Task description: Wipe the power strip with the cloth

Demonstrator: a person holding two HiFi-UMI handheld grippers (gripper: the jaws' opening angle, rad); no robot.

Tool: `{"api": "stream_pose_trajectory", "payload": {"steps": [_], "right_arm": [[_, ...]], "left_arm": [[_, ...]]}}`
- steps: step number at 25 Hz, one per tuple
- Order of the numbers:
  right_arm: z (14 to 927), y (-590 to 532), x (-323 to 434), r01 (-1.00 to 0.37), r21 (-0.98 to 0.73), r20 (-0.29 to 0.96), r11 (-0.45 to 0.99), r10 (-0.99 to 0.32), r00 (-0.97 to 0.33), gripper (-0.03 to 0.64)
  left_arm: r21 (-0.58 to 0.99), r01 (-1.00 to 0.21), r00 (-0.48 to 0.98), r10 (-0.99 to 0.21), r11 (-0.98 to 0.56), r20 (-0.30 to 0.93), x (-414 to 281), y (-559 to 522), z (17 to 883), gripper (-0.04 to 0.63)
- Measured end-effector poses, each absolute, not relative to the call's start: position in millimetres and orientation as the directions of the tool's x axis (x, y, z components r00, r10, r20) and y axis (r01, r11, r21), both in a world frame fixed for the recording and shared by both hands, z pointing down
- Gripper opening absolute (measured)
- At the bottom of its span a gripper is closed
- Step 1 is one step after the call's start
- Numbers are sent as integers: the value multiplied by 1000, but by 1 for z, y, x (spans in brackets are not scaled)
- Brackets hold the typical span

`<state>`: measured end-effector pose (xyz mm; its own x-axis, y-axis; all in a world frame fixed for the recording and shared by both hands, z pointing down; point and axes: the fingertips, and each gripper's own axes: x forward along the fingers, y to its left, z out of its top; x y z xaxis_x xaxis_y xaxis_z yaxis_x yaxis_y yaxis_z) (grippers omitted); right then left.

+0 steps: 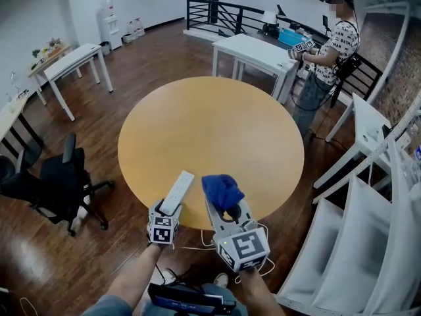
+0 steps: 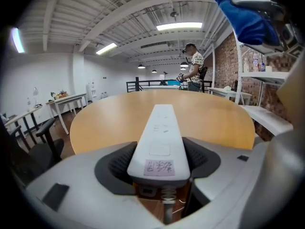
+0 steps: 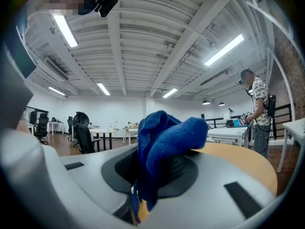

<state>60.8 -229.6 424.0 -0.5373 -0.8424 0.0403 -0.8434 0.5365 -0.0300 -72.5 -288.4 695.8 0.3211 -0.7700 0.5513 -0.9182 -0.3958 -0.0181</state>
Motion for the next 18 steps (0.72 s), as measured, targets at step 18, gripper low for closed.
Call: {"api": "stream_pose_trajectory", "payload": {"steps": [18], "right_arm": [[410,-225,50,-826,-43,1,561,-827,-562,67]], "left_arm": [[18,-880,441,-802,-474,403,-62,-279,622,285]]}}
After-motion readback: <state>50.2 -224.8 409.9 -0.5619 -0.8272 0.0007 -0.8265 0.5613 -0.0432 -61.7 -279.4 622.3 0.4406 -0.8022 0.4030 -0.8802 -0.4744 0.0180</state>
